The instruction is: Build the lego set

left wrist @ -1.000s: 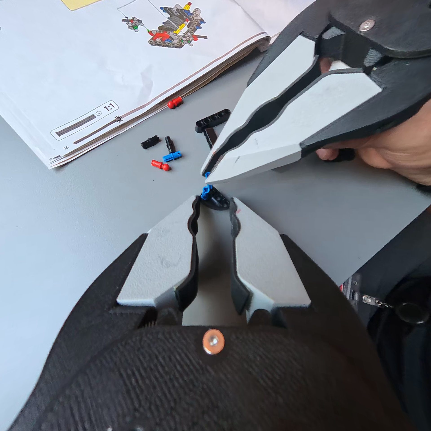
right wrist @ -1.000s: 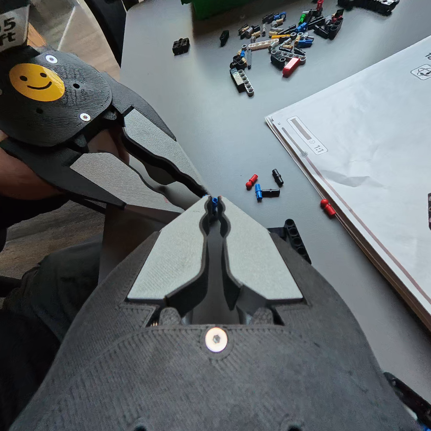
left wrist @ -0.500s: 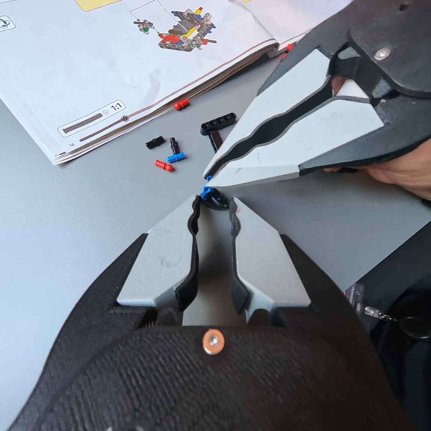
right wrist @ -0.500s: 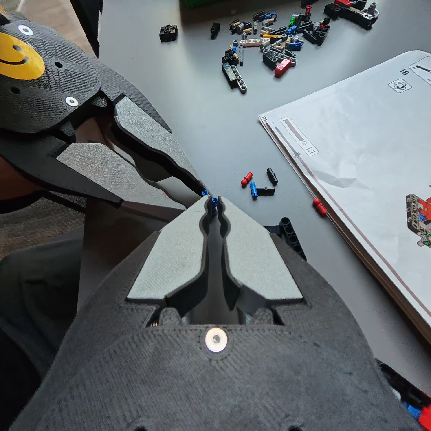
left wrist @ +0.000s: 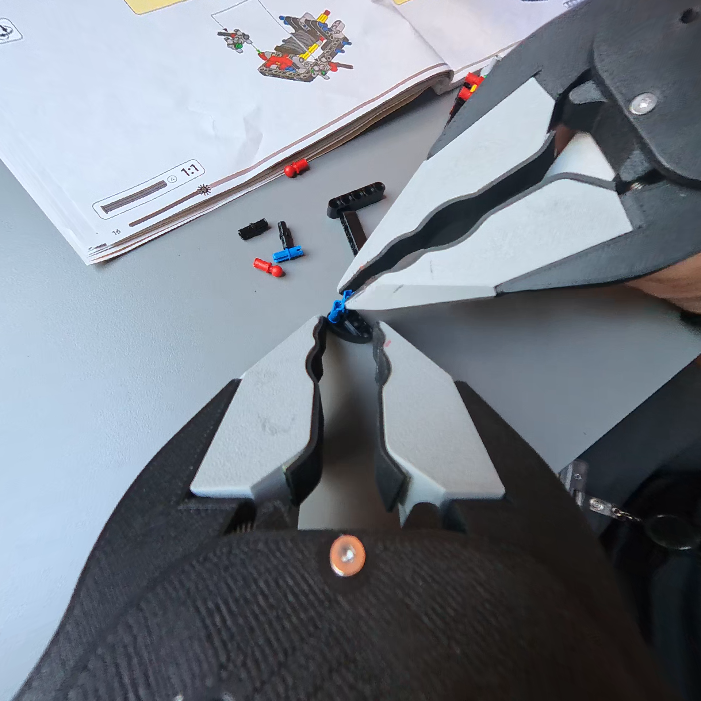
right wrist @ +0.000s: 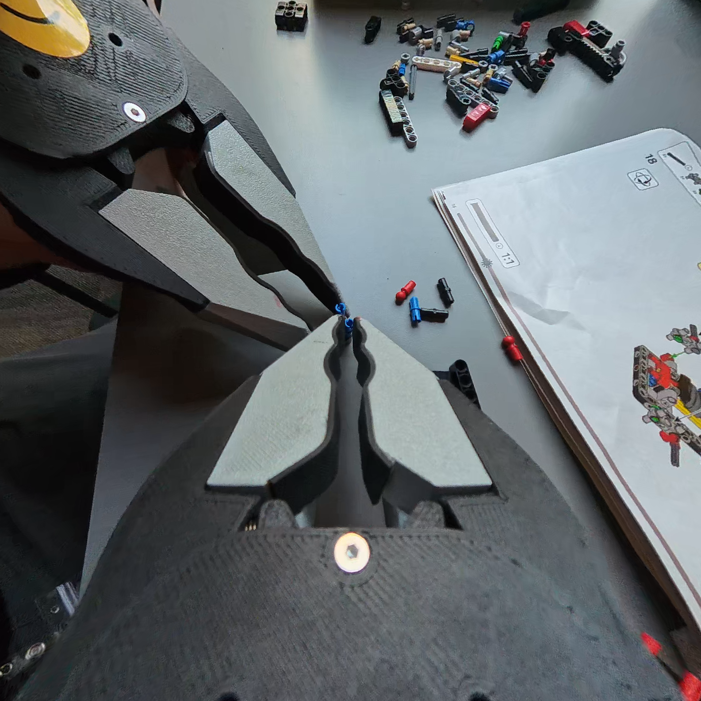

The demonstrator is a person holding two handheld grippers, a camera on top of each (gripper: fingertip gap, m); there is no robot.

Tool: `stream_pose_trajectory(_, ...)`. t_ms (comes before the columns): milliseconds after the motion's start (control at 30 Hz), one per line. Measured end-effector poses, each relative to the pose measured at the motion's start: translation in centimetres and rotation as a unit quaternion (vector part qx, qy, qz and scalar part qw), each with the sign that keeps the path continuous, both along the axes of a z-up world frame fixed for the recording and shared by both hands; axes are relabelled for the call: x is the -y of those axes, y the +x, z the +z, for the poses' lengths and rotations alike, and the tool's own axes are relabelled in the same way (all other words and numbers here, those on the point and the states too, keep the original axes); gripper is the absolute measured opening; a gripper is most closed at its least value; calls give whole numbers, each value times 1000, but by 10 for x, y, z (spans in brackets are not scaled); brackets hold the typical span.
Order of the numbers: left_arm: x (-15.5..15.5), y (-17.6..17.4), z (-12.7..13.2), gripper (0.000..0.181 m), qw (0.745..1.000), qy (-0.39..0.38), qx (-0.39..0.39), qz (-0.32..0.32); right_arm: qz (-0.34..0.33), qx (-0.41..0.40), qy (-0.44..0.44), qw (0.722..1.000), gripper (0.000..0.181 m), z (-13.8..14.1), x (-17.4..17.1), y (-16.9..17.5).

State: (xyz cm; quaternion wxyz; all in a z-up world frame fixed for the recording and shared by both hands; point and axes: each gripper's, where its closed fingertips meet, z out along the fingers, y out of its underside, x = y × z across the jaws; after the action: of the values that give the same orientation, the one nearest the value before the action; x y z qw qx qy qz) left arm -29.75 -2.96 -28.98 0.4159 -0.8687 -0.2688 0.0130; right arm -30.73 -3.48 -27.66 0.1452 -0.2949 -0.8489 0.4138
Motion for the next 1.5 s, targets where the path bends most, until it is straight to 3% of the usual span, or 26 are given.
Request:
stream_pose_trajectory(167,0,0,0,22,1000,-1,-2,-2,28,-22,42,998,2,-1,4,1)
stream_pose_trajectory(367,0,1,0,22,1000,10,15,-14,44,44,-41,997,2,1,1,3)
stream_pose_trajectory(667,3,0,0,22,1000,4,6,-15,70,31,50,996,2,-2,0,3)
stream_pose_trajectory(1200,1,2,0,22,1000,7,15,-27,120,78,116,983,3,-10,-1,6)
stream_pose_trajectory(1500,2,0,0,22,999,11,20,-25,105,77,27,991,1,2,2,4)
